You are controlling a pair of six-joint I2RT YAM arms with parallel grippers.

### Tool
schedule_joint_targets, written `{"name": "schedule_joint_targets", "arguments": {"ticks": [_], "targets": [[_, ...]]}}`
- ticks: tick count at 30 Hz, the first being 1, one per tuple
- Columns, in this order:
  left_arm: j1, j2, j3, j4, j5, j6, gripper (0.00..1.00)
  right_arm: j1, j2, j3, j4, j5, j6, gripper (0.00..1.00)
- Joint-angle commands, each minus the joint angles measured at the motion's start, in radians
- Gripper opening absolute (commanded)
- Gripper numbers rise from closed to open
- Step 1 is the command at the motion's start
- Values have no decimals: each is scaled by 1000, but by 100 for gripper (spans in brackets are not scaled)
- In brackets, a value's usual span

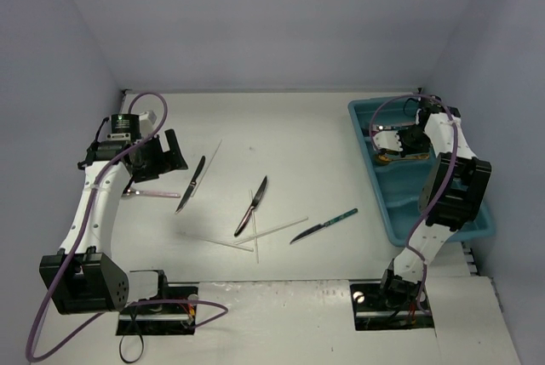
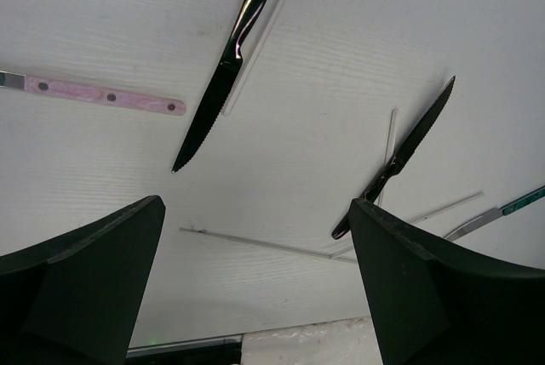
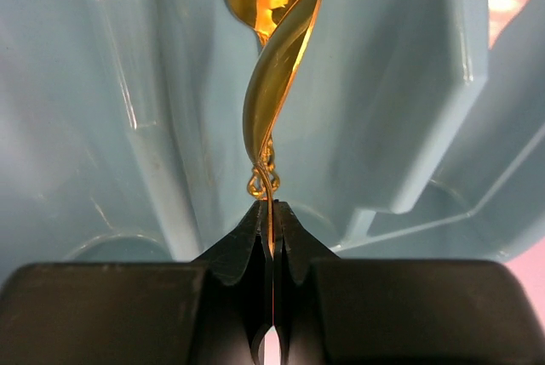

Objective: Sort the eating utensils into containers

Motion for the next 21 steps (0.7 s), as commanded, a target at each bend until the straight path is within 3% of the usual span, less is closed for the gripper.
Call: {"name": "schedule_joint_targets", "arguments": {"ticks": [1,9,13,21], "targets": [[-1,-10,20,11,12,3,89,13,1,50,-24,24,-417,4],[3,-22,15,5,-20,-11,89,19,3,70,-19,17,-400,38],[90,-5,3,-12,-28,-79,89,41,-3,100,-19,-7,-360,40],[237,91,26,-55,-135,-135,89,118,-81,166,-22,-153,-70,40]]}}
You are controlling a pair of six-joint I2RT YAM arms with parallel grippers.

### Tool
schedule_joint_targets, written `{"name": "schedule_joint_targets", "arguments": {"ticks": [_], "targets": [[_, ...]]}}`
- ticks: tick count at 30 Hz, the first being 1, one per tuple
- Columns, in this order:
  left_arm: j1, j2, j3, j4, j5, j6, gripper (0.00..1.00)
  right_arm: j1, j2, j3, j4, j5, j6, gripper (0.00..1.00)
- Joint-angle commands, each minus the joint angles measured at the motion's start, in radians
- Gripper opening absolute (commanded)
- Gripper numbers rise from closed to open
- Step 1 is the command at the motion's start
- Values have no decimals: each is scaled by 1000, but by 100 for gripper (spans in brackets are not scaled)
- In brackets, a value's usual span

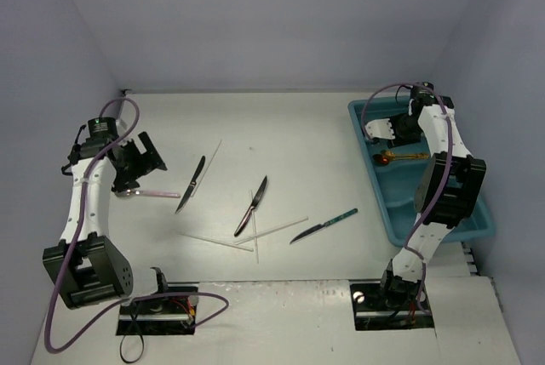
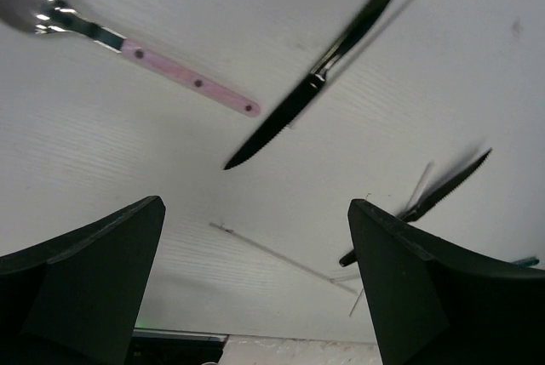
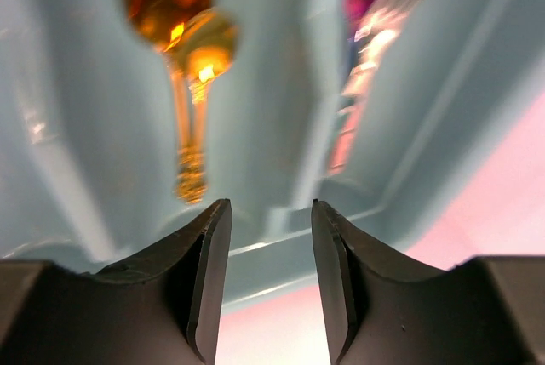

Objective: Sort the eating utensils into containers

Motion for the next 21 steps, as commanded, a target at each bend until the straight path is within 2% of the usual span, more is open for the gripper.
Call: {"name": "schedule_joint_targets", "arguments": {"ticks": [1,4,6,11,13,14,16,18,21], "targets": [[25,36,50,-29,-126,-48,89,43,-110,49,-25,-130,-17,40],[12,76,95,-25,-224,10,89,56,-146,42,-25,-199,113,40],[-18,95,133,0,-231,98,89,61,-173,25,-25,-245,148,41],[-36,136,182,25,-13,625,89,71,-212,23,-25,-322,273,41],[-33,170,209,-47,141,881,89,81,-231,25,-25,-354,314,41],[-32,192,228,-93,174,986,89,83,-238,26,-25,-369,348,41],[-32,233,261,-142,228,1190,89,84,-254,26,-25,-397,379,41],[-25,260,264,-270,246,1431,88,91,-271,23,-26,-440,443,42],[-23,268,222,-292,221,1606,83,96,-289,19,-25,-483,511,43]]}}
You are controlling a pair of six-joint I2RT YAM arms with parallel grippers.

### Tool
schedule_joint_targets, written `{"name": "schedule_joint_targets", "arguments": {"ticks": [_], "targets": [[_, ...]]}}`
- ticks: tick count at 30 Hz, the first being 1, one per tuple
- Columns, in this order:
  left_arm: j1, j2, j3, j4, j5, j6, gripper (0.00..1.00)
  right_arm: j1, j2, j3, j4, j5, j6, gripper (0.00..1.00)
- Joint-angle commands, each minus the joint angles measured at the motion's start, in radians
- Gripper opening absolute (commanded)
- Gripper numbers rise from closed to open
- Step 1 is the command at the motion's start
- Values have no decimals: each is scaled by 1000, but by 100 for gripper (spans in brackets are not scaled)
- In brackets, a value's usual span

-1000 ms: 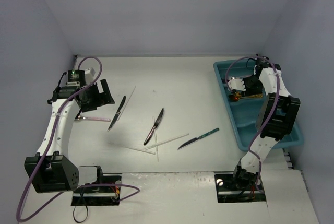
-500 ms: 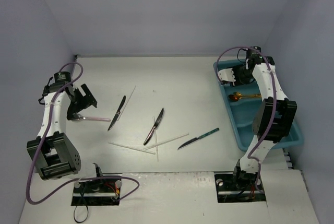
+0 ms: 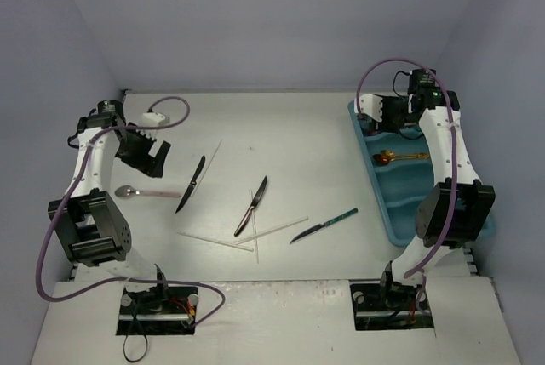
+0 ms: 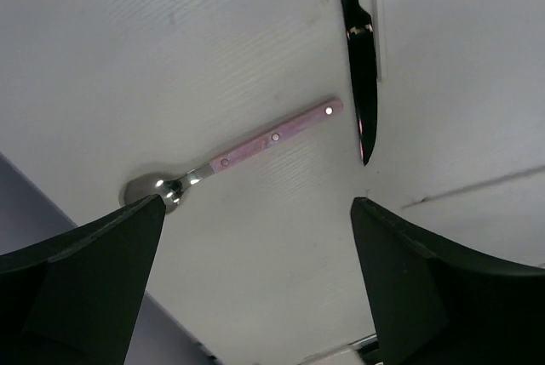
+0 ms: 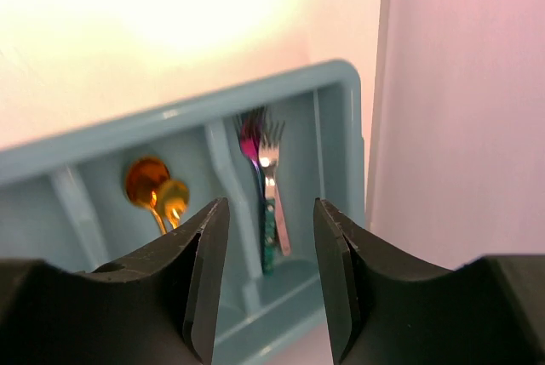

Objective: Sort the eating utensils into containers

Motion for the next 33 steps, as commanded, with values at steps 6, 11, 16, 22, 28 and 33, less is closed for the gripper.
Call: {"name": "schedule_joint_targets", "arguments": {"ticks": [6,11,16,22,28,33], "targets": [[36,68,-28,-204,82,774,77,22,-99,-16,-8,-165,231,44],[42,154,-1,-235,76,936,73,24,-119,-51,-11,-159,238,44],[44,250,22,-234,38,1007,69,27,-128,-51,-11,-171,270,44],[66,349,92,-232,14,1019,68,32,-137,-50,-10,-192,327,46],[93,398,96,-211,-25,1041,65,45,-130,-38,-9,-188,348,46],[96,388,27,-113,-39,1030,63,59,-123,-19,-9,-173,358,47]]}}
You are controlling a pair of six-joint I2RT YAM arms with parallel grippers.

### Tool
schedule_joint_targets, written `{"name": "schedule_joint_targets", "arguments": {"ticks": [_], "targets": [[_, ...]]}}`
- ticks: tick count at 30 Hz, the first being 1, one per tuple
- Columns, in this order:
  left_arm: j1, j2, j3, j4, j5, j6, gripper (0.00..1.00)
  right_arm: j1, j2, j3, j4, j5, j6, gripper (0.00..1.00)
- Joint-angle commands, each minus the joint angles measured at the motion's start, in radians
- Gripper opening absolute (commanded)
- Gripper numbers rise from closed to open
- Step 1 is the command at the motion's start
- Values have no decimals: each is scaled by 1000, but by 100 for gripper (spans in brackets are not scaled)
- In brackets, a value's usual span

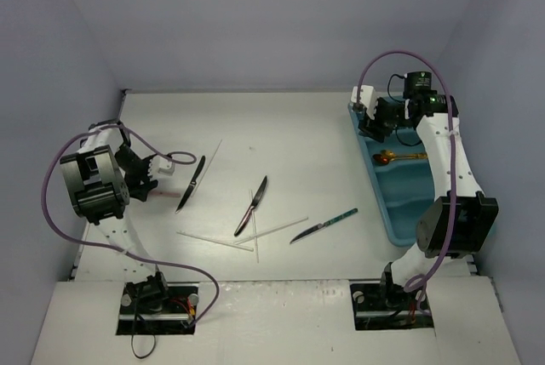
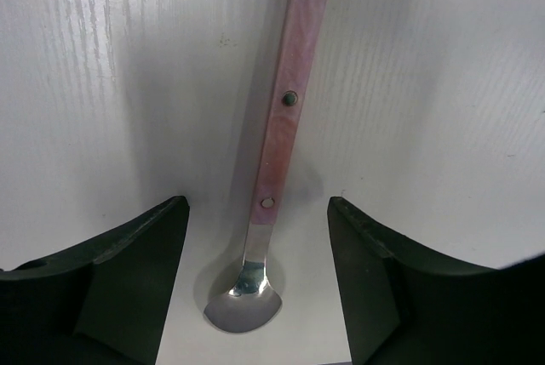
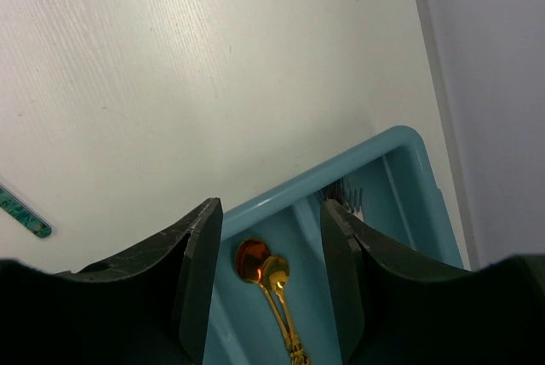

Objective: Sort the eating utensils into containers

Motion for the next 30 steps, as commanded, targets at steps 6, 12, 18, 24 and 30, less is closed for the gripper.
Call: {"name": "schedule_joint_targets", "arguments": {"ticks": [6,12,18,24,30], "targets": [[6,-43,-113,137,2,56,52,28,-28,51,6,-5,33,47],[6,-69,-149,181,34,51,28,31,-27,52,7,-8,53,48],[6,-136,-204,178,63,53,11,31,-18,45,9,-33,90,48],[7,-252,-159,176,125,-75,0,26,-3,70,10,-94,172,47],[-3,-341,3,159,248,-411,0,22,3,89,13,-181,288,46]]}}
